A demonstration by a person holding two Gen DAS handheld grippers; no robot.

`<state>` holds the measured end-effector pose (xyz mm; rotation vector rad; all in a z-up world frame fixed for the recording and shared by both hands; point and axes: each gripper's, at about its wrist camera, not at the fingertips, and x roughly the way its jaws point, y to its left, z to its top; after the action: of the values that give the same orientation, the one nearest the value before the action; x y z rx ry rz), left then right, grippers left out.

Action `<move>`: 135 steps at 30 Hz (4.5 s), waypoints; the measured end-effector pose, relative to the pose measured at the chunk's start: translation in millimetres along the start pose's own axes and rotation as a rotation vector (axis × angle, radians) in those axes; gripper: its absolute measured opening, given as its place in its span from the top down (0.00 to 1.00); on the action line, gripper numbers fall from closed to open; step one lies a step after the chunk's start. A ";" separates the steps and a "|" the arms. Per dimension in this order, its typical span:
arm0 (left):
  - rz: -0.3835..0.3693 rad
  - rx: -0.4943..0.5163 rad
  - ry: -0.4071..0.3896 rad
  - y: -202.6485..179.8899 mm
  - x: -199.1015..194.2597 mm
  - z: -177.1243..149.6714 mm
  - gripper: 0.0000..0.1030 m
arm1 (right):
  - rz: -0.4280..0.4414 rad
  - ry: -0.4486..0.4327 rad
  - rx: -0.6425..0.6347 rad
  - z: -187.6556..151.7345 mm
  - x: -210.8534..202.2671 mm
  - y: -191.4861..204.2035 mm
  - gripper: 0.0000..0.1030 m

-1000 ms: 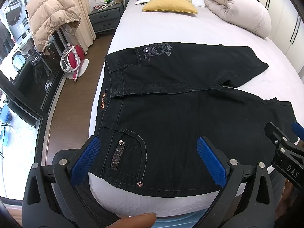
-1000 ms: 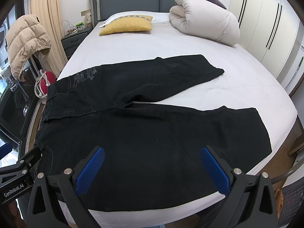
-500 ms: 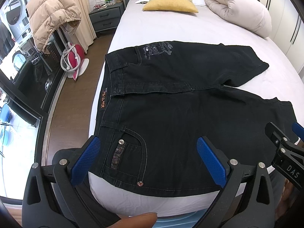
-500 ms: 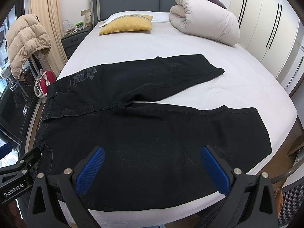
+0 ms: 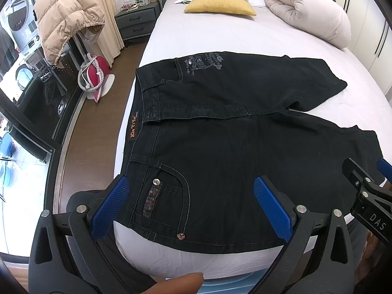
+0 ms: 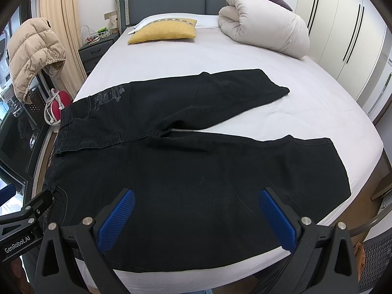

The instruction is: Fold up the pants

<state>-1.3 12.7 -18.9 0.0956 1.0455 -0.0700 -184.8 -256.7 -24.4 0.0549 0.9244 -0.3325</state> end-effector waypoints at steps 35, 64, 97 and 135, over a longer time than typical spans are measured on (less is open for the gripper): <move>0.022 0.022 -0.049 -6.2 -5.1 -0.9 0.00 | 0.010 0.003 0.006 -2.3 4.9 0.4 0.00; -0.054 0.018 -0.230 33.4 49.2 141.1 0.00 | 0.602 -0.382 -0.075 112.6 -10.3 9.5 0.00; -0.442 0.547 0.340 43.6 338.1 297.6 0.02 | 0.629 0.108 -0.653 216.0 196.3 106.3 0.46; -0.389 0.582 -0.015 35.8 213.6 246.1 0.90 | 0.614 0.338 -1.206 276.5 283.1 162.2 0.91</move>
<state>320.8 18.0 -79.7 0.4167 0.9911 -0.7276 235.8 -228.1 -96.5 -0.7203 1.2609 0.8518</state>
